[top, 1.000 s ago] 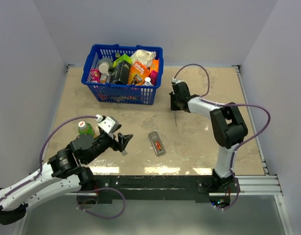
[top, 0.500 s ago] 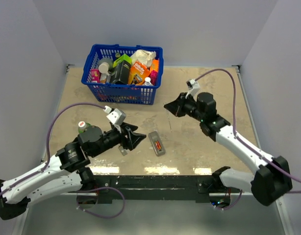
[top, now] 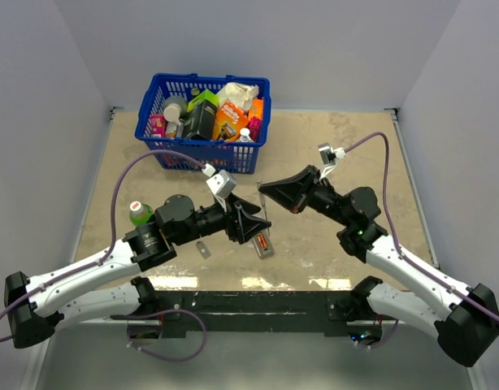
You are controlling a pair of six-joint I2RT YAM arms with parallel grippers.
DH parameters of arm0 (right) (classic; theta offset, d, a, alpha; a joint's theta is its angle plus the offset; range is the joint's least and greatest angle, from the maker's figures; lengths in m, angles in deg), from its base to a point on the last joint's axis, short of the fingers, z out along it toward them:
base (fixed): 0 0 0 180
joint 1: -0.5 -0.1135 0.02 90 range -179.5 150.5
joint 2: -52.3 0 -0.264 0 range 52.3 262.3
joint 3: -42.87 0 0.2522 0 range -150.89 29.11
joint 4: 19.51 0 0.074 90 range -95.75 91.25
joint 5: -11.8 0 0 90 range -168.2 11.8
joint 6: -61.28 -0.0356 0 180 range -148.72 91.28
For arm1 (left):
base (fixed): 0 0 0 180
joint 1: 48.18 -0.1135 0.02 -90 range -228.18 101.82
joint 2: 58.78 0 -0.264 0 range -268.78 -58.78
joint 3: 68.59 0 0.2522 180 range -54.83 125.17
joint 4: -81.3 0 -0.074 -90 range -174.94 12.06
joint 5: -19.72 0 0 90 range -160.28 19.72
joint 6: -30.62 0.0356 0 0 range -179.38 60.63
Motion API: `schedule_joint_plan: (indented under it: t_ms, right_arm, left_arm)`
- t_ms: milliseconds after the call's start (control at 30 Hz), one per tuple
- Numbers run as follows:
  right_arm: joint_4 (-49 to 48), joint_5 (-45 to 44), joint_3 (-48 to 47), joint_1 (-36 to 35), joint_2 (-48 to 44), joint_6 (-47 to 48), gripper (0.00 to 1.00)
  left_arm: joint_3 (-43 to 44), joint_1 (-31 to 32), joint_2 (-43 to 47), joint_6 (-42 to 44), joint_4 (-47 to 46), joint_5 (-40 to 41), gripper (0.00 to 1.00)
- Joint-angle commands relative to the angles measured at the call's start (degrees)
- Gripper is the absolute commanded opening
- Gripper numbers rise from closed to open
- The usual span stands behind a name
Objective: Unload the batteries from the remote control
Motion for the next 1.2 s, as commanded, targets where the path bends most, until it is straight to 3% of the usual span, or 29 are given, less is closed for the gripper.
schedule_joint_plan:
  t_ms: [0,200,500,667,833,900,1033,1167]
  right_arm:
    - [-6.46,0.00,1.18,-0.36,-3.62,-3.00,0.00]
    - [-6.90,-0.88,2.77,-0.53,-5.04,-3.79,0.00]
    - [-7.42,-0.79,4.35,-0.54,-5.22,-3.53,0.00]
    - [-7.25,-0.71,4.26,-0.54,-5.04,-3.97,0.00]
    - [-6.81,-0.70,4.53,-0.54,-5.48,-4.50,0.00]
    - [-6.72,-0.70,4.70,-0.54,-5.83,-4.67,0.00]
    - [-6.72,-0.79,4.88,-0.54,-6.01,-4.85,0.00]
    - [-6.11,0.35,4.62,-0.54,-5.31,-5.11,0.00]
  left_arm:
    - [2.45,0.32,-1.54,-0.92,-7.17,-2.57,0.60]
    - [1.74,0.32,-3.03,-0.48,-10.51,-5.03,0.49]
    - [0.69,0.32,-3.38,-1.97,-14.91,-7.58,0.47]
    - [0.42,0.32,-4.00,-1.54,-15.09,-7.94,0.28]
    - [-0.10,0.32,-3.65,-0.92,-15.09,-6.71,0.22]
    - [-0.28,0.32,-3.56,-0.74,-15.61,-6.79,0.15]
    - [-0.28,0.32,-3.38,-0.48,-15.26,-6.09,0.14]
    - [-0.19,0.40,-3.03,0.22,-14.83,-6.09,0.00]
